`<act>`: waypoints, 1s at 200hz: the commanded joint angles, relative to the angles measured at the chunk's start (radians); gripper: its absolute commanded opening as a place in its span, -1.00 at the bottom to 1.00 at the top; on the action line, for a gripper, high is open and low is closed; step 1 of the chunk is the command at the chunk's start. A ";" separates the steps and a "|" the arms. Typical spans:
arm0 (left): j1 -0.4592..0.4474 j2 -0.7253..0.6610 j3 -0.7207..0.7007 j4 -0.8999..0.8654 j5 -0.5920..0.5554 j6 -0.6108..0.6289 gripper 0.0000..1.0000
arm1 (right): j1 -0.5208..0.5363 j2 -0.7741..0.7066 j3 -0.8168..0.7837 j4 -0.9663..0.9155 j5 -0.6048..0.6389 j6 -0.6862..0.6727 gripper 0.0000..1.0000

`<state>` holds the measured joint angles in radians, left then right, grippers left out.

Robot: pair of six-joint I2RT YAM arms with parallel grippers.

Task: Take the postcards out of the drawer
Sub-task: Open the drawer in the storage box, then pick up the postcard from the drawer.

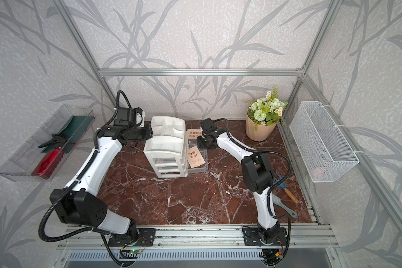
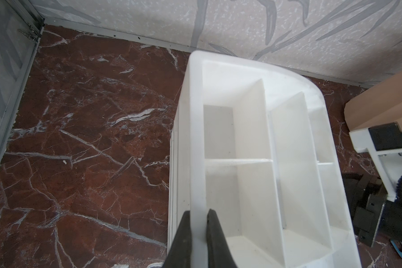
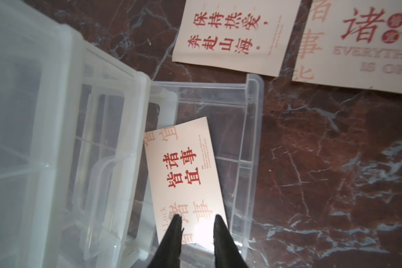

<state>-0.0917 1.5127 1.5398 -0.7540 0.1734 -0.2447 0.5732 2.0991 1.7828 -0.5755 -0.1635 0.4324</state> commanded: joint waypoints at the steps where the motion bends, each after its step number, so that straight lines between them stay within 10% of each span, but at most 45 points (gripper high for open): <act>1: -0.005 -0.002 -0.007 -0.030 0.001 0.017 -0.79 | 0.020 0.042 0.053 -0.022 -0.019 -0.011 -0.48; 200: -0.005 -0.014 -0.016 -0.024 0.009 0.018 -0.79 | 0.029 0.382 0.444 -0.300 0.077 -0.039 -0.03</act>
<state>-0.0917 1.5127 1.5398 -0.7536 0.1780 -0.2447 0.6033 2.4439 2.1708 -0.7921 -0.1181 0.3985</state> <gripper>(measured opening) 0.109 0.484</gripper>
